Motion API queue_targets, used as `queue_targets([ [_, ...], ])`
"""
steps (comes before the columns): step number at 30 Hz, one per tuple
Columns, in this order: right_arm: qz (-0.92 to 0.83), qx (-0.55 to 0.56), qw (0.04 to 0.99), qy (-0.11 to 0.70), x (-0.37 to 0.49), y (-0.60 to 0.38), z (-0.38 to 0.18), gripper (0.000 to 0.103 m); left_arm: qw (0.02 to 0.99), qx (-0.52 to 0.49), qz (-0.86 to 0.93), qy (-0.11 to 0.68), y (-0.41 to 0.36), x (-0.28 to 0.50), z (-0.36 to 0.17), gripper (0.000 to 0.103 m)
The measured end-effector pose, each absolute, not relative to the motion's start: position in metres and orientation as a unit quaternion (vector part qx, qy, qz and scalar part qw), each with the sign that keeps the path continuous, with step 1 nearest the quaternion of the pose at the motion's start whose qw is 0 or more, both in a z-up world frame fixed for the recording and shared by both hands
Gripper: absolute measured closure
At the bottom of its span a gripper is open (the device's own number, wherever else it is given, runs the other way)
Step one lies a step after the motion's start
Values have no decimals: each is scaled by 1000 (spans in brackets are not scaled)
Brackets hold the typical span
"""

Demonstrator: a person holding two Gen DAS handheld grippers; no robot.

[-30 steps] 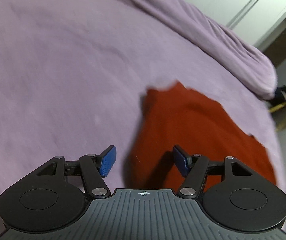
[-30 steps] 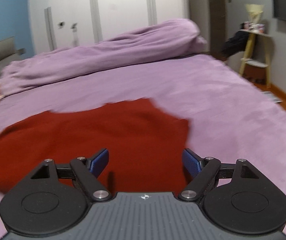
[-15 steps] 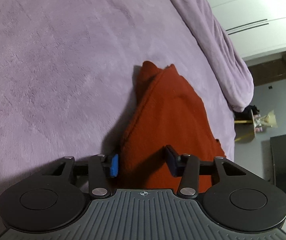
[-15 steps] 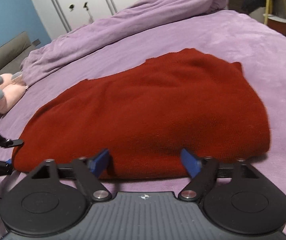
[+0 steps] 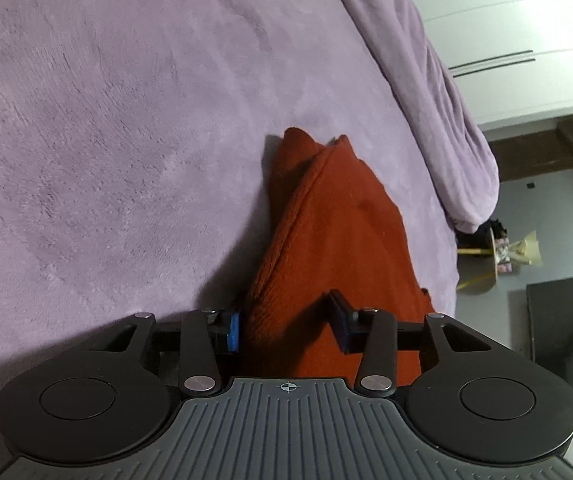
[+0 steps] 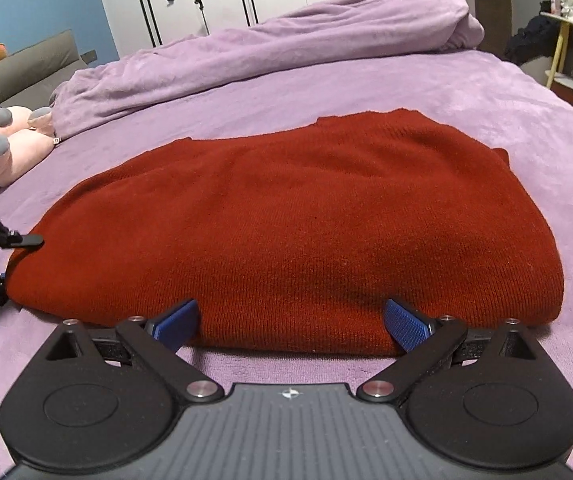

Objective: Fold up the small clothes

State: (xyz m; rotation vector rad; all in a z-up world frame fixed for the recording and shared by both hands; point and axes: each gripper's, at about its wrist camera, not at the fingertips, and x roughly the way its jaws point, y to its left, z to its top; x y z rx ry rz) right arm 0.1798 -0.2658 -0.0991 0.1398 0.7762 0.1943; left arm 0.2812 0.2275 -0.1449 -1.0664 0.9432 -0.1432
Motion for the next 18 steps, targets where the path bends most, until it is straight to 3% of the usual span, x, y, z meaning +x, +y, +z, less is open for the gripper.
queue_targets([
  [5,91,73,919,377,178,-267,-88,5,758,-484,-65,433,228,283,-142,80],
  [8,83,75,922,370,174,-271,-79,26,766,-479,-68,422,227,282,-133,84],
  [10,78,85,922,370,174,-277,-76,51,773,-479,-70,410,225,281,-124,85],
  [11,74,89,922,370,173,-280,-75,55,777,-478,-71,404,224,280,-119,85],
  [13,68,94,924,364,171,-285,-73,71,789,-466,-73,394,218,278,-106,86],
  [18,47,82,927,362,171,-290,-76,80,819,-416,-87,384,189,280,-71,86],
])
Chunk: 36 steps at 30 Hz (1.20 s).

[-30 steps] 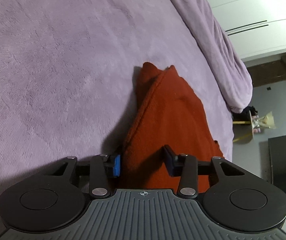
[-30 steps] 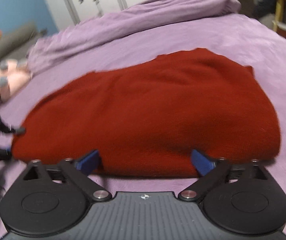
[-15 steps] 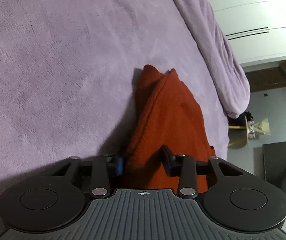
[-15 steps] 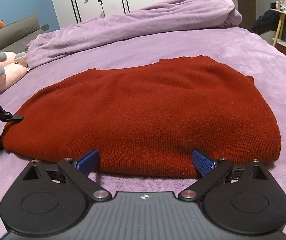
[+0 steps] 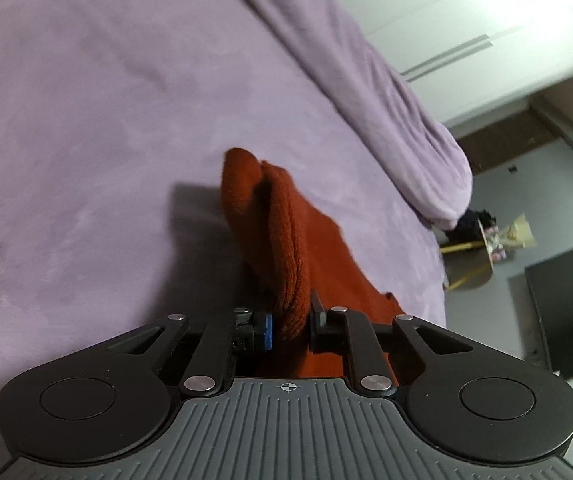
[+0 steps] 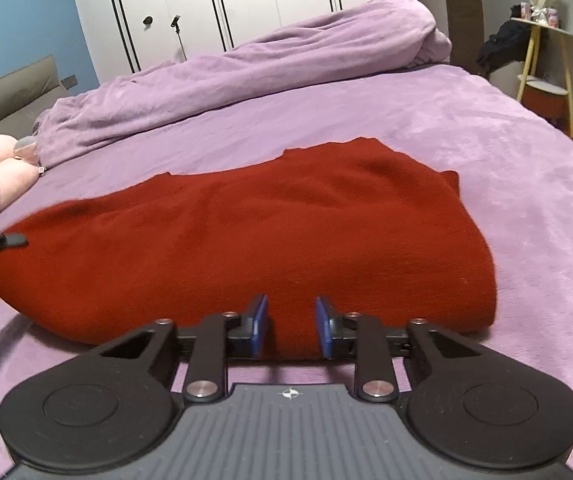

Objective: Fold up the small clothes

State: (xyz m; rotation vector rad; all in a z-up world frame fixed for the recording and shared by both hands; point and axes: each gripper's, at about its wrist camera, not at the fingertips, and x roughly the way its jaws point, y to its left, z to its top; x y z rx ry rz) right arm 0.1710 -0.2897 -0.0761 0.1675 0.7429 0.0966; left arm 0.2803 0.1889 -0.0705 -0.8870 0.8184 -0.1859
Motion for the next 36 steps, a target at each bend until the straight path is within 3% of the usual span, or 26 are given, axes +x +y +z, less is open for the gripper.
queue_targets([
  [9,51,114,929,347,165,-302,-82,80,869,-292,-121,381,92,286,-25,86],
  [16,51,117,927,352,164,-306,-81,80,880,-193,-109,421,9,293,-66,85],
  [19,50,118,925,357,165,-307,-82,80,887,-145,-127,420,-10,288,-70,77],
  [21,52,119,925,358,165,-308,-83,80,888,-130,-164,409,-12,280,-62,53],
  [30,60,120,924,359,169,-303,-80,80,904,-201,-126,356,49,241,-32,57],
  [36,123,125,932,318,188,-274,-44,80,884,-239,-39,400,88,261,-60,57],
])
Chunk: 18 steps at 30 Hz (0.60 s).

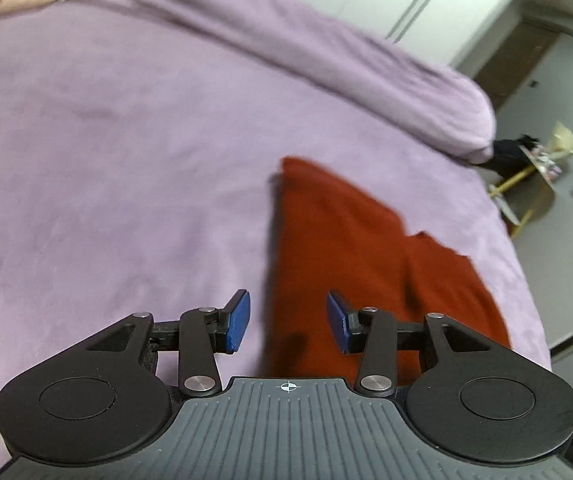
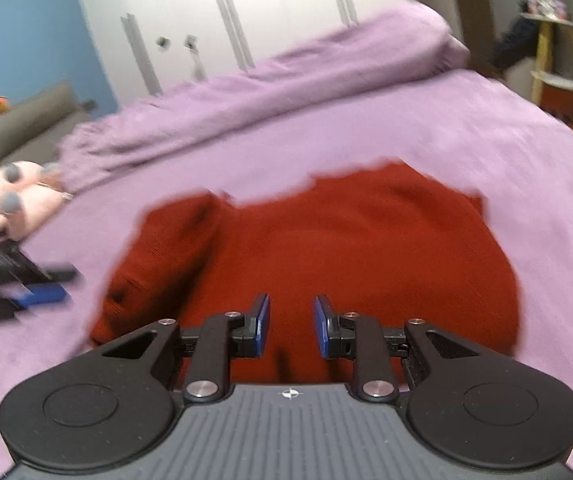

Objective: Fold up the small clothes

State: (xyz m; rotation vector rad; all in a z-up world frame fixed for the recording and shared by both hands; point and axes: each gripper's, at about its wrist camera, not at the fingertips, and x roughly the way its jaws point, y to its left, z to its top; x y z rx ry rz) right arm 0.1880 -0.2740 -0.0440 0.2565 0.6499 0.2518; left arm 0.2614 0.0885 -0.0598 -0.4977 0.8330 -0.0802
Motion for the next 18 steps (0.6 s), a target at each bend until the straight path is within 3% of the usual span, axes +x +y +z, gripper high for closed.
queue_targets([
  [5,195,127,922,309,219,-228,-30,80,871,-237,-42,429,85,269,-77,57],
  [11,164,85,902,390,244,-215,-79,81,872,-220,-58,434,86,259,-83,53],
  [17,182,243,869,392,251,-254,-81,75,875,-209,-66,433,87,254,-81,53],
  [18,195,269,858,392,256,-257,-80,67,874,-211,-67,433,86,254,-81,52],
])
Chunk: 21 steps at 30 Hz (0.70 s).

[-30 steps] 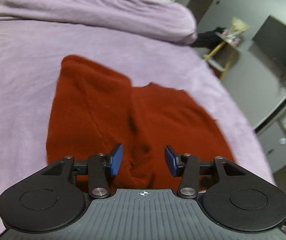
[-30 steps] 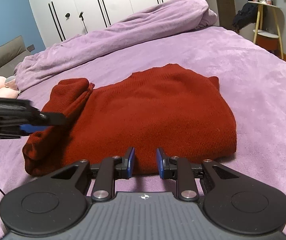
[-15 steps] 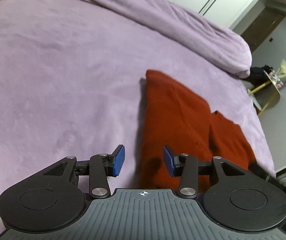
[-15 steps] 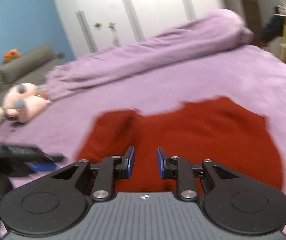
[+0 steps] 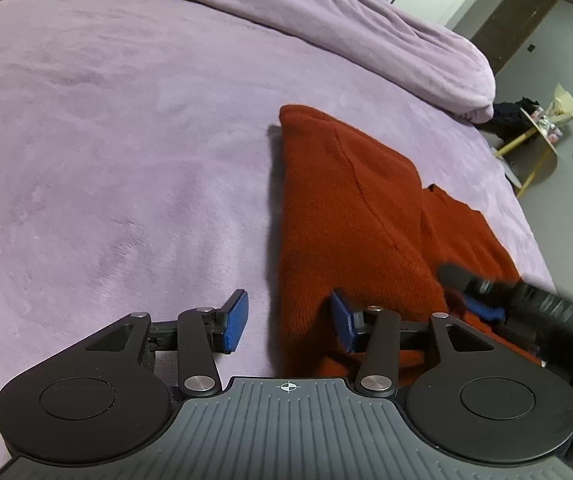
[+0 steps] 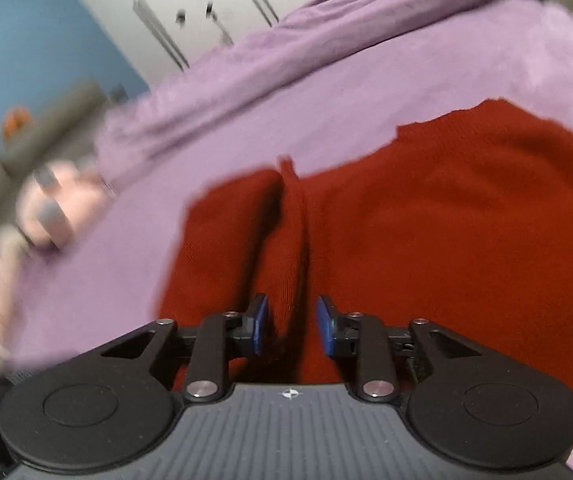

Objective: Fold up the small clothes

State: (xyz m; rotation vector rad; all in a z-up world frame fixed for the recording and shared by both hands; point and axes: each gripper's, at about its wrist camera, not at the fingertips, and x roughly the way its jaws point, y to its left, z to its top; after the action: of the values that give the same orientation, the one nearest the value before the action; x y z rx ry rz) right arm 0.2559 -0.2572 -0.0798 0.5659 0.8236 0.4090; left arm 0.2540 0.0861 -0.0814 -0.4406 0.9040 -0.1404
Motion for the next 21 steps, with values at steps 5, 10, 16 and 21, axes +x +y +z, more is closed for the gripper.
queue_targets([
  [5,216,300,833,411,285,-243,-82,52,873,-207,-71,436,81,252,-81,52],
  [10,213,245,838,439,300,-218,-81,68,876,-192,-78,436,71,248,-79,51],
  [16,213,226,839,446,300,-221,-76,74,883,-158,-97,430,57,237,-75,48],
  [21,205,215,855,425,302,-219,-65,60,881,-158,-94,435,55,237,-79,47],
])
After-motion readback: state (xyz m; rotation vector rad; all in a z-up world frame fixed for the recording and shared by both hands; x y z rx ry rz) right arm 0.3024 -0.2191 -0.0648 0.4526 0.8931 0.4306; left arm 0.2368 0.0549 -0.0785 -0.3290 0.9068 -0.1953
